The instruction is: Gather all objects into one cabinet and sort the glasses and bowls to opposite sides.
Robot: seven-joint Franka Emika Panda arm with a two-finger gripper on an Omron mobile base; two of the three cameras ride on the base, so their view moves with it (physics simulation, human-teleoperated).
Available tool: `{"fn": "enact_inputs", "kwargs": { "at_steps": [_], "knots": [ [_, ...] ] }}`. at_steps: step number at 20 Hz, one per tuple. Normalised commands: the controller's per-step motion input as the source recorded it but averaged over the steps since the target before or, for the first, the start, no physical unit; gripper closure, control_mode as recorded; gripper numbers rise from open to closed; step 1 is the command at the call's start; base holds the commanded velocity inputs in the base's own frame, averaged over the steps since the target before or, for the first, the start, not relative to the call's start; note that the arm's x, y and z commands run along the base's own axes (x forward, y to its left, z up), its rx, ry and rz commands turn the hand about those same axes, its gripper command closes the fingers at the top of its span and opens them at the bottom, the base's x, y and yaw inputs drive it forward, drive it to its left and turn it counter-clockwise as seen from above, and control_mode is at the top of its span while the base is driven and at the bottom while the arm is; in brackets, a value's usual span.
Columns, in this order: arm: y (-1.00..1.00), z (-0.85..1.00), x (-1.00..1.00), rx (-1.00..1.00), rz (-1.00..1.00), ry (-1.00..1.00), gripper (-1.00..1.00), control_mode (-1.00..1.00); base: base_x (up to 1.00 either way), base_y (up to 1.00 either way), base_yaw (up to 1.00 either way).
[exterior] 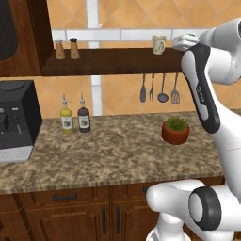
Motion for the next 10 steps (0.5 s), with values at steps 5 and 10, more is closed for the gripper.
{"fn": "enact_inputs", "kwargs": {
  "at_steps": [5,10],
  "knots": [
    [-0.30,0.00,0.35,0.00,0.04,0.00,-1.00,-1.00,0.00,0.00,0.00],
    [0.00,-0.08,0.24,0.00,0.02,0.02,-1.00,-1.00,0.00,0.00,0.00]
  ]
}}
